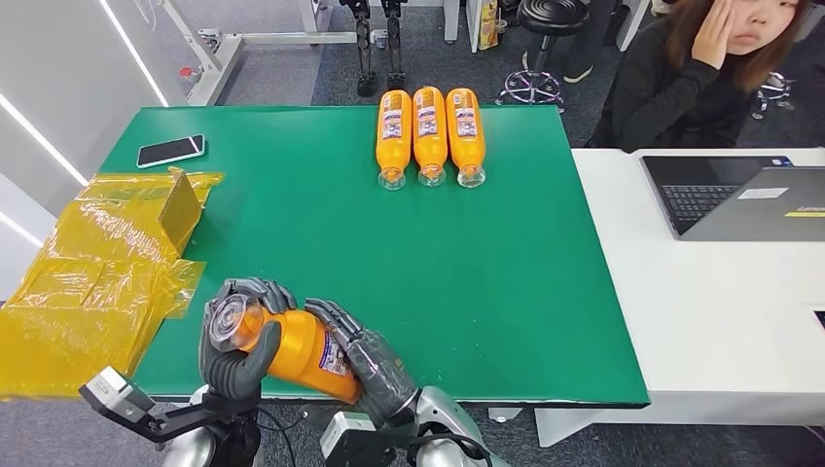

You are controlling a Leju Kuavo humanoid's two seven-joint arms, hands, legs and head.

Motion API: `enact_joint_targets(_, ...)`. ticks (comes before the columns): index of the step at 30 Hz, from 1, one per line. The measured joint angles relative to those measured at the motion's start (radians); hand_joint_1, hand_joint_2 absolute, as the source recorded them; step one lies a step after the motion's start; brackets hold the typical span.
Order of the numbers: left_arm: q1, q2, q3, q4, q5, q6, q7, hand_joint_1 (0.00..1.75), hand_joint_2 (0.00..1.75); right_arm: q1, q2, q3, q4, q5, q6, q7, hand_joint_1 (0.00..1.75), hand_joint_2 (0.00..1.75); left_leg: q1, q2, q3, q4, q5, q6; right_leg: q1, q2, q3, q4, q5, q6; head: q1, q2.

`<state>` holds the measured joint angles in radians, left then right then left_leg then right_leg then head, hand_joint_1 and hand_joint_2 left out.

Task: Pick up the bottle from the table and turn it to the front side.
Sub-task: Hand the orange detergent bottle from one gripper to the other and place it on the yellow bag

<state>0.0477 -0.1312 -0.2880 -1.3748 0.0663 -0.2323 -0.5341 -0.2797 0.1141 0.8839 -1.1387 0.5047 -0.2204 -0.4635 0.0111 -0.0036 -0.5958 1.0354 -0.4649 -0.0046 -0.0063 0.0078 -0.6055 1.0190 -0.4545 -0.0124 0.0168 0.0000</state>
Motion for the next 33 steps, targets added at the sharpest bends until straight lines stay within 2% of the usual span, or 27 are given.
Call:
enact_joint_targets(10, -0.003, 0.000, 0.002, 0.000, -0.010, 0.016, -0.002, 1.75, 1.75, 0.009, 0.002, 0.000, 0.000, 0.003, -0.025, -0.008, 0.00, 1.75, 0.000, 0.000, 0.000, 0.000, 0.000, 0.000, 0.000, 0.000, 0.000, 0.000, 0.000, 0.000, 0.000, 0.000)
enact_joint_targets(13, -0.019, 0.002, 0.014, 0.001, -0.076, 0.092, -0.011, 1.75, 1.75, 0.017, 0.002, 0.000, -0.004, 0.008, -0.065, -0.028, 0.00, 1.75, 0.000, 0.000, 0.000, 0.000, 0.000, 0.000, 0.000, 0.000, 0.000, 0.000, 0.000, 0.000, 0.000, 0.000)
enact_joint_targets(18, -0.085, 0.024, 0.081, 0.023, -0.228, 0.245, -0.021, 1.75, 1.75, 0.026, 0.002, 0.012, -0.023, 0.015, -0.183, -0.085, 0.00, 1.75, 0.000, 0.000, 0.000, 0.000, 0.001, -0.001, 0.000, 0.000, 0.000, 0.001, 0.000, 0.000, 0.000, 0.000)
enact_joint_targets(24, -0.161, 0.062, 0.155, 0.100, -0.296, 0.304, -0.043, 1.75, 1.75, 0.021, 0.001, 0.032, -0.031, -0.027, -0.243, -0.115, 0.00, 1.75, 0.000, 0.000, 0.000, 0.000, 0.001, -0.002, 0.000, 0.000, 0.000, 0.001, 0.001, -0.001, 0.000, 0.000)
enact_joint_targets(29, -0.226, 0.087, 0.174, 0.170, -0.318, 0.332, -0.055, 1.75, 1.75, 0.015, 0.001, 0.045, -0.036, -0.045, -0.253, -0.115, 0.00, 1.75, 0.000, 0.000, 0.000, 0.000, 0.001, -0.002, 0.000, 0.000, 0.000, 0.001, 0.001, -0.001, 0.000, 0.000)
enact_joint_targets(33, -0.273, 0.106, 0.177, 0.220, -0.375, 0.400, -0.064, 1.75, 1.75, 0.009, 0.001, 0.057, -0.037, -0.044, -0.252, -0.108, 0.00, 1.75, 0.000, 0.000, 0.000, 0.000, 0.002, -0.002, 0.000, 0.000, 0.000, 0.001, 0.001, -0.001, 0.000, 0.000)
